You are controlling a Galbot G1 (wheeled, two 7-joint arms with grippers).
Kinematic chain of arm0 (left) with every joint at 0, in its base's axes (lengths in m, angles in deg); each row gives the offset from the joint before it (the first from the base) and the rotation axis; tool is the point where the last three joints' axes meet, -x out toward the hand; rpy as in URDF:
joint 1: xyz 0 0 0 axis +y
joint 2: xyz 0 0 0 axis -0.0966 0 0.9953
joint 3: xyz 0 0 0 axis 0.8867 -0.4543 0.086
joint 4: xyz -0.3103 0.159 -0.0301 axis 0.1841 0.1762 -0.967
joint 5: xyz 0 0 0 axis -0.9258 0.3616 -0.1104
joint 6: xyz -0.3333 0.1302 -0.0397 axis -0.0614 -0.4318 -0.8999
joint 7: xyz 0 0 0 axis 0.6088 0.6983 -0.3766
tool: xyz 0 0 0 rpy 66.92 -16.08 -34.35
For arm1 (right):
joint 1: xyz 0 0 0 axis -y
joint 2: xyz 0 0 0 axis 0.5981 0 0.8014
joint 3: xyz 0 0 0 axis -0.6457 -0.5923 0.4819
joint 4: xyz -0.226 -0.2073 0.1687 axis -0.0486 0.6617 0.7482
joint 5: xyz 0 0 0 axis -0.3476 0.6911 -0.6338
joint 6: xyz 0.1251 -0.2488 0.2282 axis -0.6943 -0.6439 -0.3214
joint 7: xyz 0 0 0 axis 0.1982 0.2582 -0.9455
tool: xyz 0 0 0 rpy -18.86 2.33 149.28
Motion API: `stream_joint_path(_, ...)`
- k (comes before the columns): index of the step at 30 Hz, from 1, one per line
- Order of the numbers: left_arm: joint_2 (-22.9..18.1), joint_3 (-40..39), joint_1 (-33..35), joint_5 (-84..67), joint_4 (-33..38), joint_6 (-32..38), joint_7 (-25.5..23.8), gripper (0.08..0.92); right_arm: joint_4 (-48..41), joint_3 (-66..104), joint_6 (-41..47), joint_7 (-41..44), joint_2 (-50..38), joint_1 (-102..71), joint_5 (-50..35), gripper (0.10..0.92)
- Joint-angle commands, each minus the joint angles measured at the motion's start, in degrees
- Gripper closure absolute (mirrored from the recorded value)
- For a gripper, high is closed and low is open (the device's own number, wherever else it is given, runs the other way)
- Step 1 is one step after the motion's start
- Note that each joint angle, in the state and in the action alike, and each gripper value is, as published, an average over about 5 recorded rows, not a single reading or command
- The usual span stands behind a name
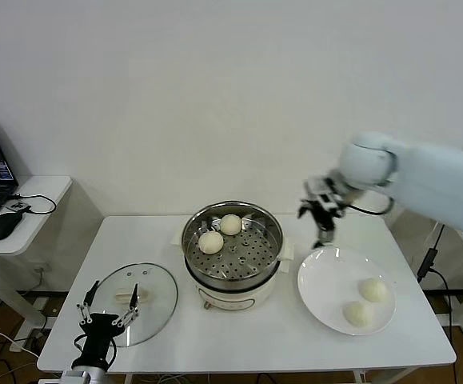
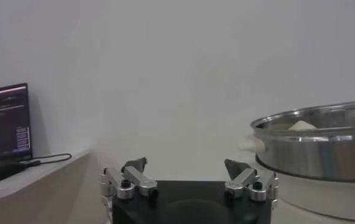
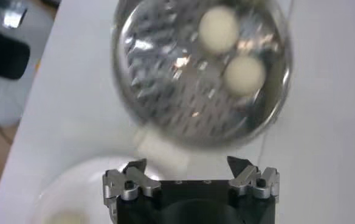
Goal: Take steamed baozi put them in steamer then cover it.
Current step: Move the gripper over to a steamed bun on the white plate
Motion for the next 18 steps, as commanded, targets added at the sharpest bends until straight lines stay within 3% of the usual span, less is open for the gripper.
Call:
stream_joint_path(1, -0.4, 0.0, 0.2, 0.5, -0.1, -0.1, 0.0, 0.177, 5.7, 11.7, -3.6, 1.8, -17.3, -18.5, 12.3, 0.202)
stream_joint_path(10, -1.0, -0.1, 0.7, 1.5, -0.6, -0.2, 0.1, 0.177, 3.3, 28.6, -4.0, 0.7, -18.1, -41.6, 18.1, 0.203)
stream_joint_path(18, -1.0, 0.2, 1.0, 1.7, -0.7, -0.2, 0.1, 0.177, 0.8, 33.1, -4.1, -0.2, -15.5, -48.1, 19.6, 0.202)
